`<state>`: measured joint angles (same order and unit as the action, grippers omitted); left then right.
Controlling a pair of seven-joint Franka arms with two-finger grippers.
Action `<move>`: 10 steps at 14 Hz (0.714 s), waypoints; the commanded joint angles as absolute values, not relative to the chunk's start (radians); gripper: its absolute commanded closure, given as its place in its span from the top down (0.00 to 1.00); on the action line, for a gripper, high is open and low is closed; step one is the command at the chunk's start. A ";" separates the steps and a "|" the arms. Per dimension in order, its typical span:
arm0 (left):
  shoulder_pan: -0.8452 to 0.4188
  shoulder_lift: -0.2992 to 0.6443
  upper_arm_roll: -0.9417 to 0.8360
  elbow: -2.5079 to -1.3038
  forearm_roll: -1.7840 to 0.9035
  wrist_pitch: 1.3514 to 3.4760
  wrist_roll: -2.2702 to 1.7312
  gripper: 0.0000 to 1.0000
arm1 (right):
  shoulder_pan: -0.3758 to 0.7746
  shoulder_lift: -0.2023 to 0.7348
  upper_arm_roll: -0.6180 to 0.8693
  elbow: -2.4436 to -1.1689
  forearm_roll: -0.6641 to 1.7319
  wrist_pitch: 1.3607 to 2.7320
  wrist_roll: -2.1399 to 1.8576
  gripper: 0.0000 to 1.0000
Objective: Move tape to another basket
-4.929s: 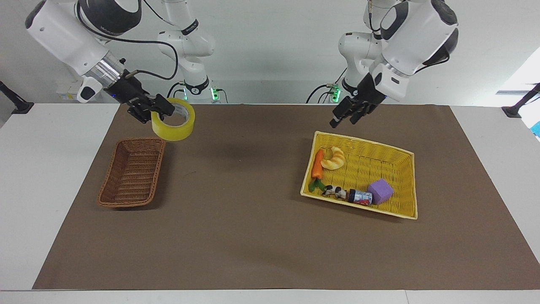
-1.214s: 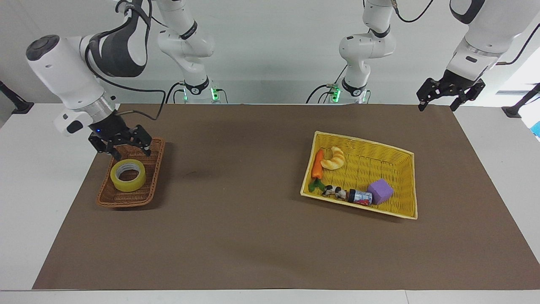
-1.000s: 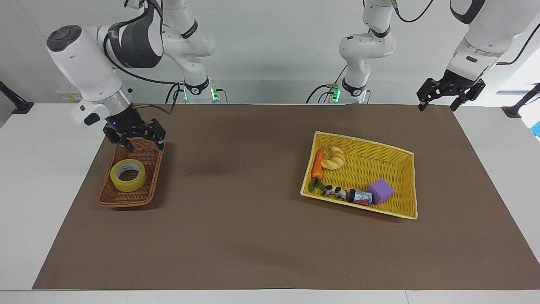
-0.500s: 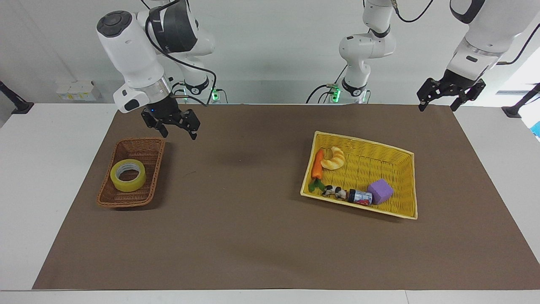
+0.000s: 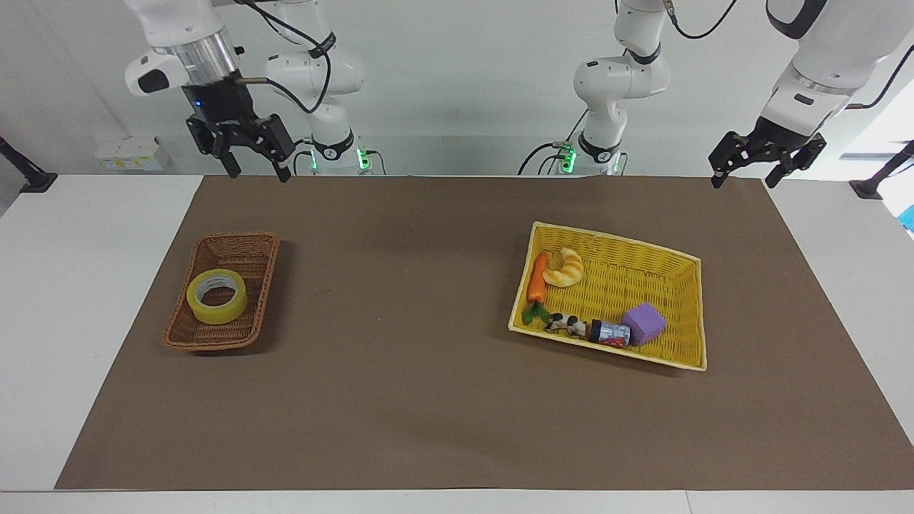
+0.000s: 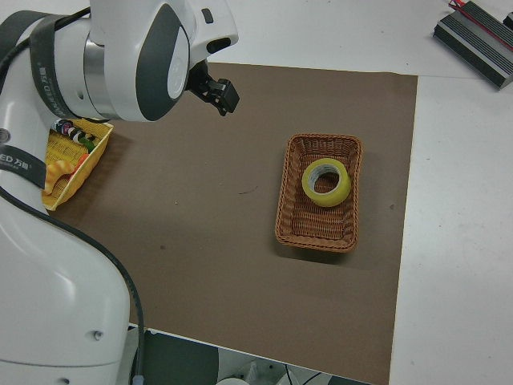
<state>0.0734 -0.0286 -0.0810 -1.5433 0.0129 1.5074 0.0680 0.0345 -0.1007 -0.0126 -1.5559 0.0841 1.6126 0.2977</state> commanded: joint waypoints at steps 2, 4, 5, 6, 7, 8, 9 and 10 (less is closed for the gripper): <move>0.081 0.023 -0.087 -1.462 0.018 1.473 0.074 1.00 | 0.009 -0.107 -0.005 -1.551 -0.003 1.508 0.204 1.00; 0.075 0.012 -0.087 -1.473 0.015 1.489 0.083 1.00 | 0.009 -0.114 -0.002 -1.565 0.000 1.508 0.239 1.00; 0.075 0.011 -0.087 -1.474 0.014 1.489 0.083 1.00 | 0.009 -0.114 -0.003 -1.563 0.002 1.509 0.242 1.00; 0.074 0.011 -0.087 -1.474 0.014 1.489 0.083 1.00 | 0.008 -0.110 -0.003 -1.556 0.005 1.499 0.232 1.00; 0.074 0.008 -0.087 -1.480 0.014 1.489 0.083 1.00 | 0.009 -0.110 -0.005 -1.555 0.006 1.500 0.232 1.00; 0.075 0.008 -0.087 -1.482 0.014 1.489 0.081 1.00 | 0.008 -0.110 -0.003 -1.555 0.008 1.500 0.232 1.00; 0.074 0.008 -0.087 -1.483 0.014 1.489 0.080 1.00 | 0.011 -0.115 -0.005 -1.560 0.005 1.499 0.229 1.00; 0.075 0.008 -0.087 -1.483 0.012 1.489 0.078 1.00 | 0.011 -0.121 -0.002 -1.572 0.005 1.500 0.224 1.00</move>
<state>0.0730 0.0054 -0.0872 -1.4955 0.0129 1.4998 0.0692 0.0162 -0.1034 -0.0105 -1.5499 0.0174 1.5108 0.2321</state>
